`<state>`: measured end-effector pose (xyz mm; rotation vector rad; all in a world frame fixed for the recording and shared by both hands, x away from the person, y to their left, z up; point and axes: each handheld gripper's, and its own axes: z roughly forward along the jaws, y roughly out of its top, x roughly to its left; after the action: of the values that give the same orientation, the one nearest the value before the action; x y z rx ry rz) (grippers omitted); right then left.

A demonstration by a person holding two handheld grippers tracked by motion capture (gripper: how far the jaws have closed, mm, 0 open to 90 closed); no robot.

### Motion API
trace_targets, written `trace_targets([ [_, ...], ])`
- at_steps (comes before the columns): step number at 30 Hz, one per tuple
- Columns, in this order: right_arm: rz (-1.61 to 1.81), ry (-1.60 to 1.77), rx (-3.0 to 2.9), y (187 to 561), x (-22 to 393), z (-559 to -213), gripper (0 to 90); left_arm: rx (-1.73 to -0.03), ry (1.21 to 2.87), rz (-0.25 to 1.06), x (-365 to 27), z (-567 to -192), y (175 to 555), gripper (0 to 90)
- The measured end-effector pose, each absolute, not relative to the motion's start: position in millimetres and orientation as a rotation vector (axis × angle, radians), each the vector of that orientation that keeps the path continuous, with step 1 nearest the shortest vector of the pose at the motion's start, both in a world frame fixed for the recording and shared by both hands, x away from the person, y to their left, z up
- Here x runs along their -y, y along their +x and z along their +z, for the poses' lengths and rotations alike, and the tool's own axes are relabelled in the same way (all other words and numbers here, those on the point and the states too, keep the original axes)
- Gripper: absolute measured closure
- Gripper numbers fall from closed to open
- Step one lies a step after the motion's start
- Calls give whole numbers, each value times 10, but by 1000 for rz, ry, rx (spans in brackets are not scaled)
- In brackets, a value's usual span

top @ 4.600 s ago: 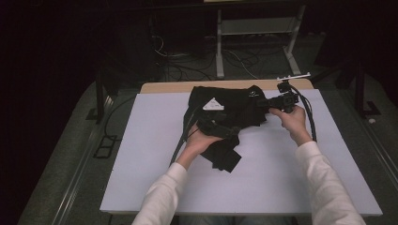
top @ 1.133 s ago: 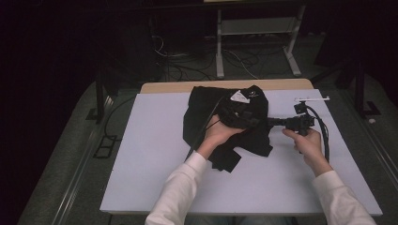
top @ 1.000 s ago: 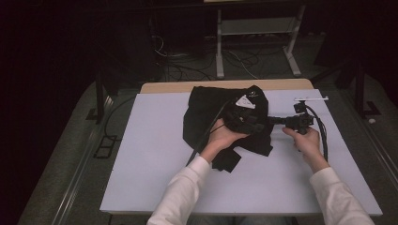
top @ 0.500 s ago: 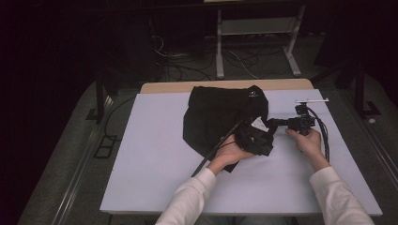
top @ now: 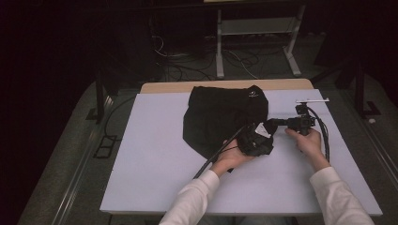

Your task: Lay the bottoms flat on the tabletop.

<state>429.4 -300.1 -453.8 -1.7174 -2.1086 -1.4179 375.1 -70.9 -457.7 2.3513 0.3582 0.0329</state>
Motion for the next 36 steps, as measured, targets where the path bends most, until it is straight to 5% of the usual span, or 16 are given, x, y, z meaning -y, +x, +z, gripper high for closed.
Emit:
trace_targets([
  [12, -1471, -1781, 2114, 4063, 3239, -4421, 486, -376, 2307, 37, 612, -4540, 3629, 889],
  [26, -1449, -1686, 2116, 4062, 3365, -4603, 395, -378, 2264, -9, 487, -4554, 3516, 889],
  [28, -1413, -1657, 2149, 4087, 3318, -4624, 446, -383, 2253, -20, 470, -4557, 3521, 890],
  [33, -1390, -1578, 2188, 4096, 3238, -4602, 844, -397, 2221, -51, 418, -4545, 3517, 890],
  [36, -1375, -1594, 2182, 4047, 3230, -4547, 870, -392, 2207, -61, 383, -4530, 3511, 889],
])
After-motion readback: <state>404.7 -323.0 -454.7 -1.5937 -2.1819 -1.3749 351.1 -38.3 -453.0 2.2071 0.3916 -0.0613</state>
